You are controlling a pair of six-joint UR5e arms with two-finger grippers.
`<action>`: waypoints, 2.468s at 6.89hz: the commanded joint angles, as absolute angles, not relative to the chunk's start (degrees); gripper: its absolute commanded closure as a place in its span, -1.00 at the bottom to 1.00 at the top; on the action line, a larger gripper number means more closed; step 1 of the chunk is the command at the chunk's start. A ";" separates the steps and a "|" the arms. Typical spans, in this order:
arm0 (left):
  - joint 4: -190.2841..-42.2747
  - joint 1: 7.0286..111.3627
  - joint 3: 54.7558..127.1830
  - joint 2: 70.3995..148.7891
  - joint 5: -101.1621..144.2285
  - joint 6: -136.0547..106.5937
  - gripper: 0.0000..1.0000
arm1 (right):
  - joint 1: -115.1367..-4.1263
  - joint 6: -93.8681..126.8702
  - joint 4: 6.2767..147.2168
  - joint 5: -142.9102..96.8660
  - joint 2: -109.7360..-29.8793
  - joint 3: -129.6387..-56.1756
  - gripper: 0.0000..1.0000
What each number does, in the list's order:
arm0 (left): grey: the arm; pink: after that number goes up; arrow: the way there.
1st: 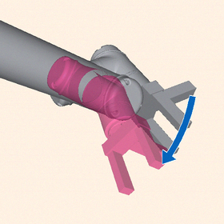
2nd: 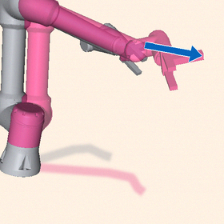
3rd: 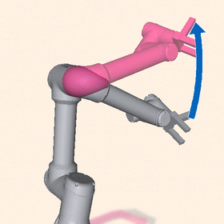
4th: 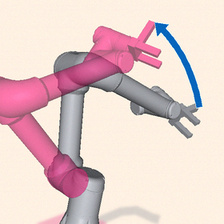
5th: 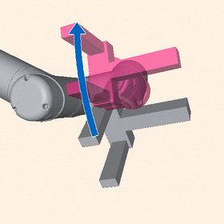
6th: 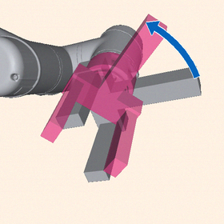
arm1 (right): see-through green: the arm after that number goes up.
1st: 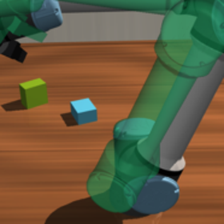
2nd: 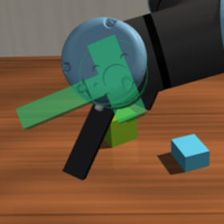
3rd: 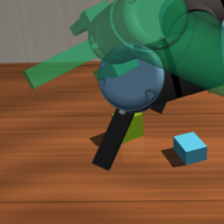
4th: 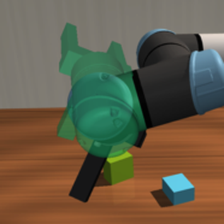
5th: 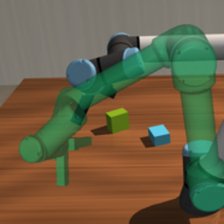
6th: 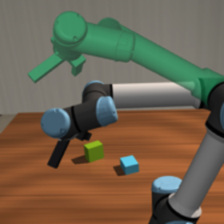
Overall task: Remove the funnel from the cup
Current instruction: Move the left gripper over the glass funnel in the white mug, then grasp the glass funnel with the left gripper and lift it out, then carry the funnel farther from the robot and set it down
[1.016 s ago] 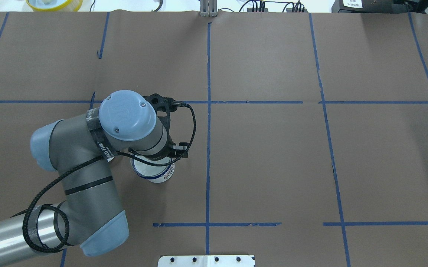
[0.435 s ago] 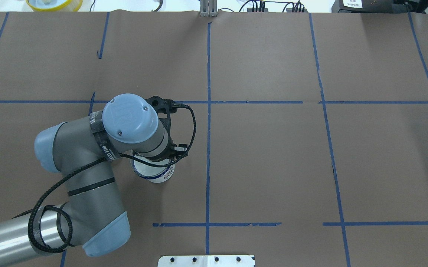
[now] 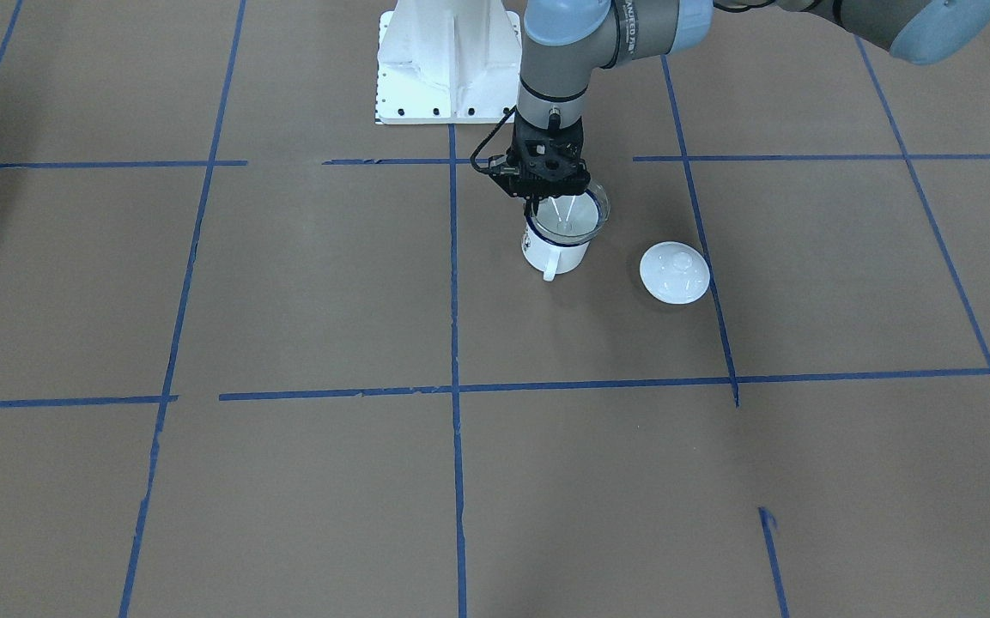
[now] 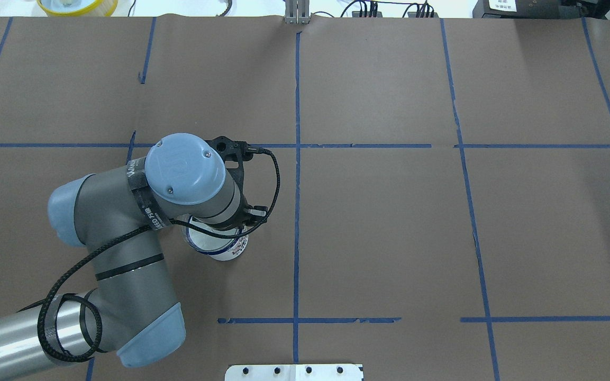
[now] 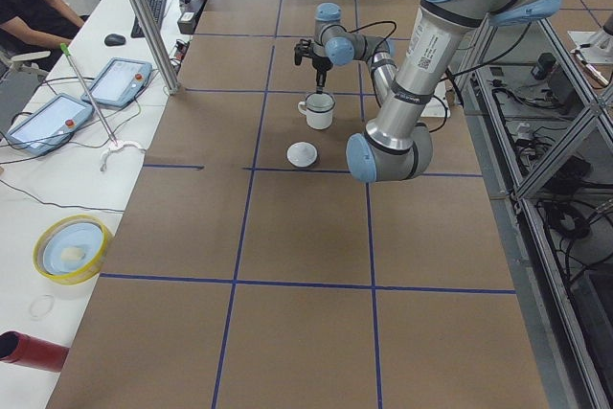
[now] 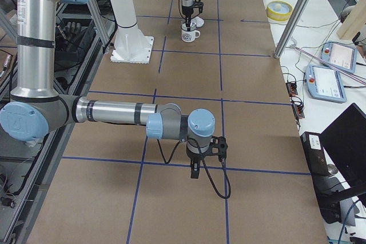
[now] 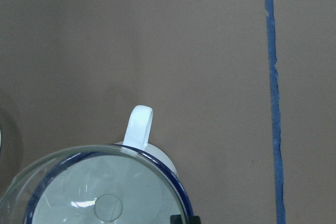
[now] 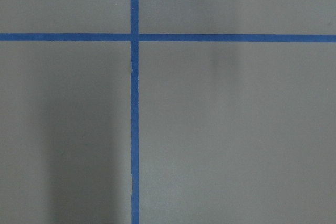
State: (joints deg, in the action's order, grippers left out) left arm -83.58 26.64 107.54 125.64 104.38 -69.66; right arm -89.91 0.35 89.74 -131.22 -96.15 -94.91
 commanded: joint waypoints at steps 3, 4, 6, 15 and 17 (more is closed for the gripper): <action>-75.99 26.81 114.57 126.12 104.41 -69.70 1.00 | -89.91 0.35 89.74 -131.22 -96.15 -94.92 -1.00; -70.20 26.98 118.87 127.25 104.41 -69.61 1.00 | -89.91 0.35 89.74 -131.22 -96.15 -94.92 -1.00; -67.41 31.08 121.45 128.85 104.76 -69.08 1.00 | -89.91 0.35 89.74 -131.22 -96.15 -94.92 -1.00; -125.97 39.73 91.11 123.84 73.23 -117.29 1.00 | -89.91 0.35 89.74 -131.22 -96.15 -94.92 -1.00; -138.73 37.98 80.37 123.57 63.33 -124.34 1.00 | -89.91 0.35 89.74 -131.22 -96.15 -94.92 -1.00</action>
